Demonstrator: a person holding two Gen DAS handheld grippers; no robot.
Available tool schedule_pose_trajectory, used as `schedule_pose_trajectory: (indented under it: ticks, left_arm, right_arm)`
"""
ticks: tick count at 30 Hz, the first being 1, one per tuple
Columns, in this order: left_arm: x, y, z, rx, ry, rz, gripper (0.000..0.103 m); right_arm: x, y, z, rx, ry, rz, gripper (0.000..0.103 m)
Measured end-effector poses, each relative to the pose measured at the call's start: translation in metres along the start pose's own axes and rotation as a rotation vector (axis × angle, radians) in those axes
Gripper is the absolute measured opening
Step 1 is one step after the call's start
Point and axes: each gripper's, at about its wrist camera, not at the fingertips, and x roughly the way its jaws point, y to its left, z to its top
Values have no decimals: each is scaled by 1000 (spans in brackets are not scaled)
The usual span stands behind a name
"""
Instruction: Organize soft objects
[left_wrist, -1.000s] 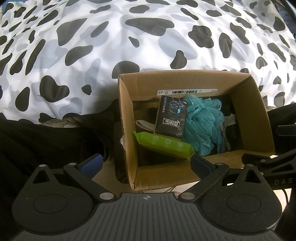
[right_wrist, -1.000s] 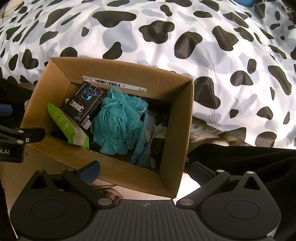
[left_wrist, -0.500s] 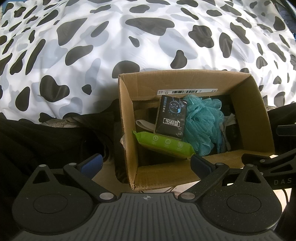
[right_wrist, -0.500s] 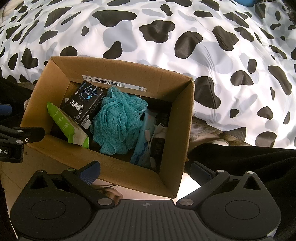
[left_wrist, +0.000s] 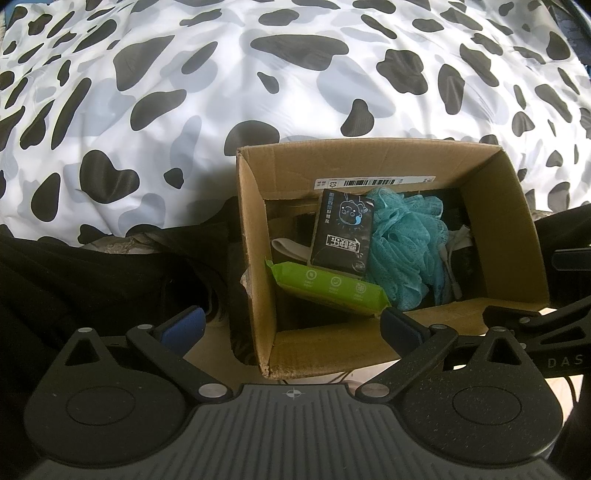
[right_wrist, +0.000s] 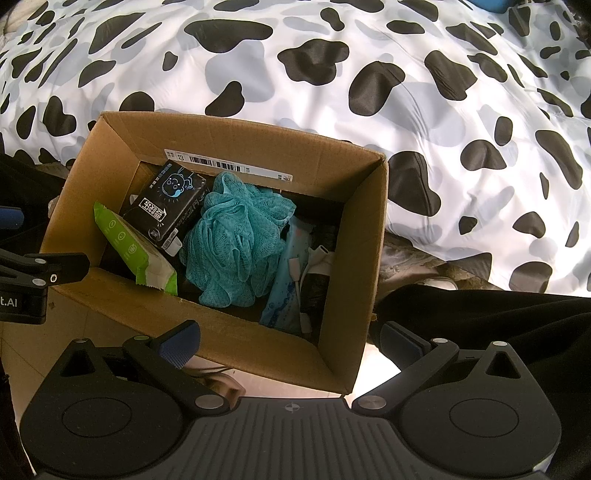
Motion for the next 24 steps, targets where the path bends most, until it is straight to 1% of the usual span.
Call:
schedule_pose_trajectory:
  ticks: [24]
  left_arm:
    - [0, 1, 0, -2, 1, 0, 103]
  right_arm:
    - [1, 0, -2, -1, 4, -1, 103]
